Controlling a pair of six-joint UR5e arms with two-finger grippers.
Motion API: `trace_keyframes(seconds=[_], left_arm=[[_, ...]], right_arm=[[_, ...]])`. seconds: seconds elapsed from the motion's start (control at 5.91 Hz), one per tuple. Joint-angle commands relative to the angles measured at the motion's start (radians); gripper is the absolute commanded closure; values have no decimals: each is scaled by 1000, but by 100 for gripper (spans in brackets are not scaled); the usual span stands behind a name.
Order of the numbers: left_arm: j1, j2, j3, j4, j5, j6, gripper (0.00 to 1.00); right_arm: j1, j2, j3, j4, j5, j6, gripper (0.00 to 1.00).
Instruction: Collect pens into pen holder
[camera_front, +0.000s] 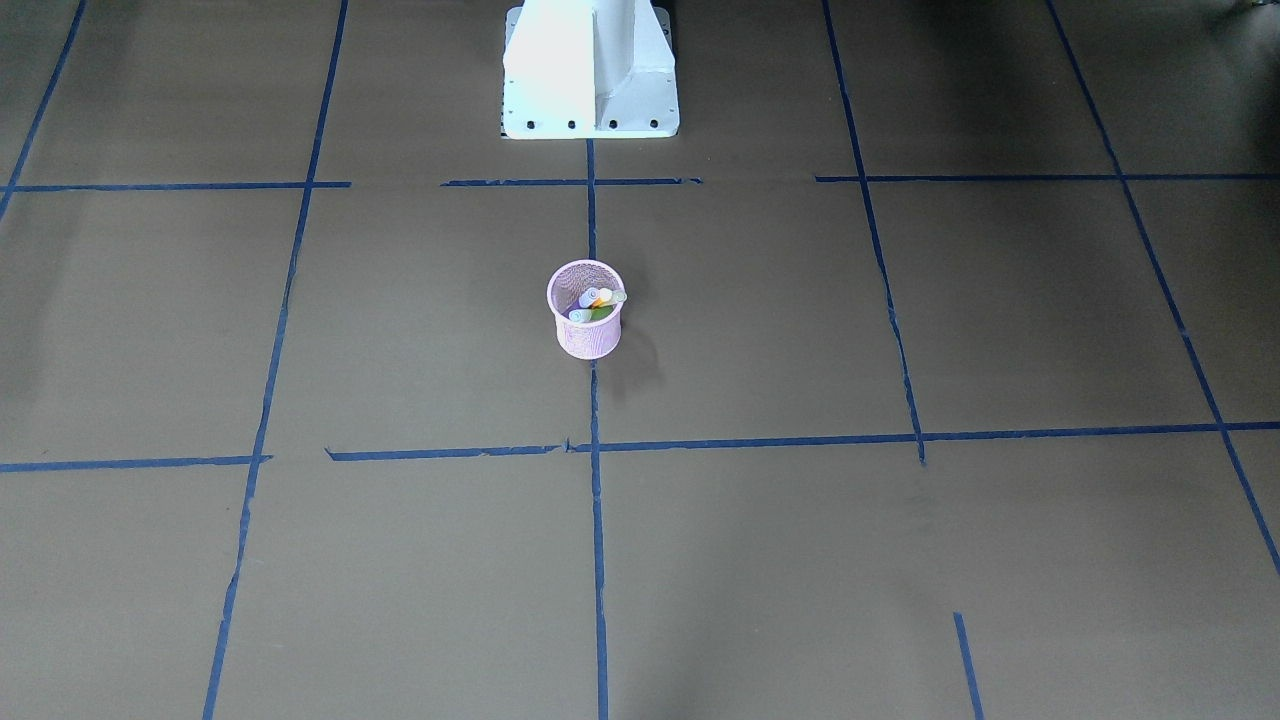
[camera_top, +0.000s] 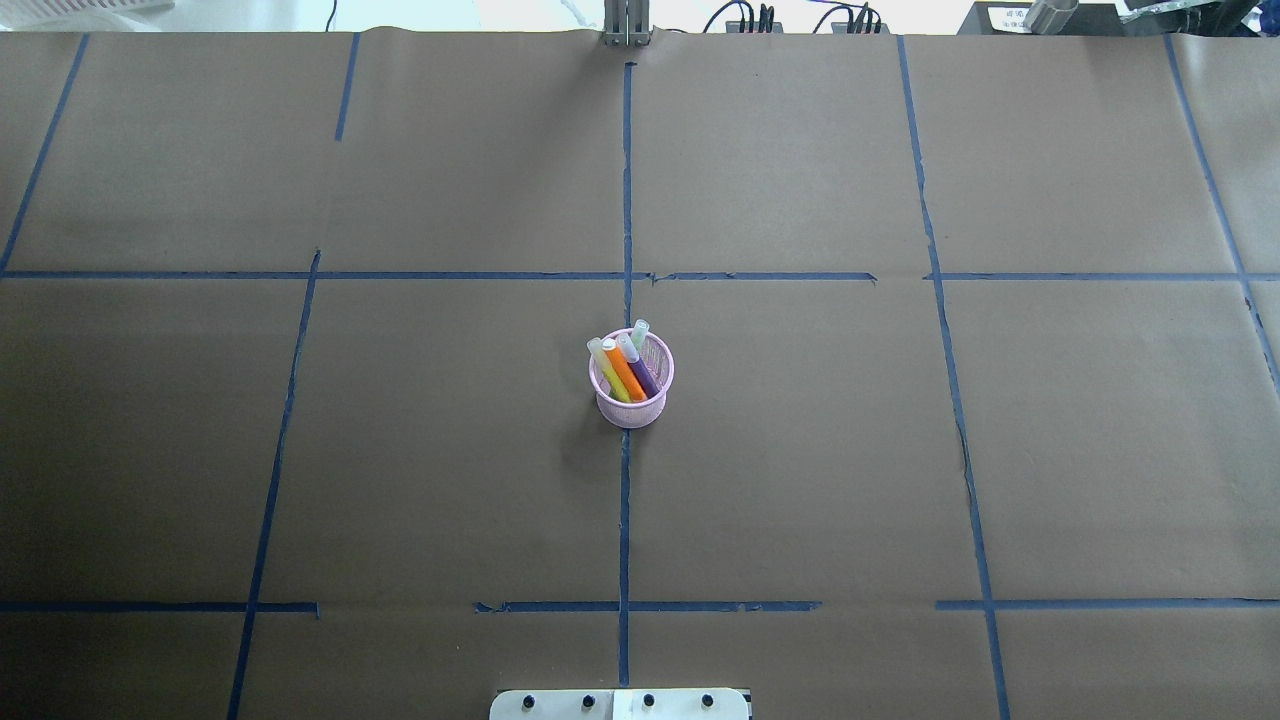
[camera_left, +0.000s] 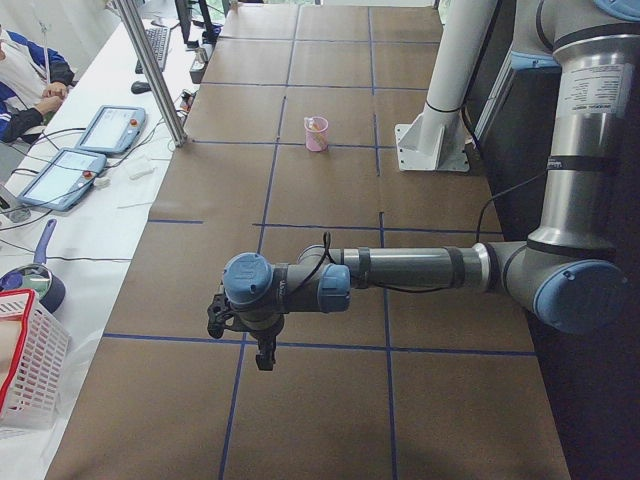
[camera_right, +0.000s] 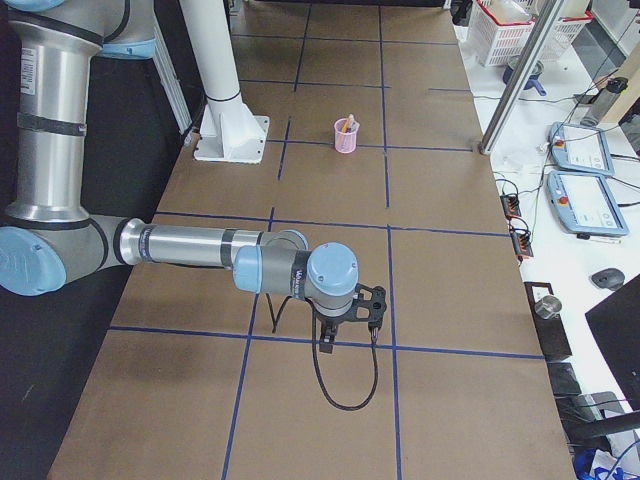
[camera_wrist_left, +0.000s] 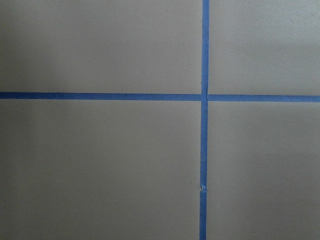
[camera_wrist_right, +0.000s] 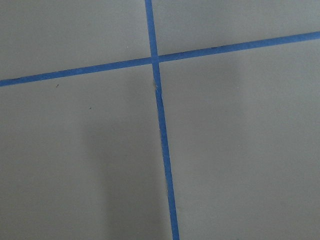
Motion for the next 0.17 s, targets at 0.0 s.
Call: trace_keyframes(seconds=[0.0], left_arm=[[0, -2, 2, -1, -2, -2, 0]], right_arm=[[0, 0, 2, 1, 3, 0, 0]])
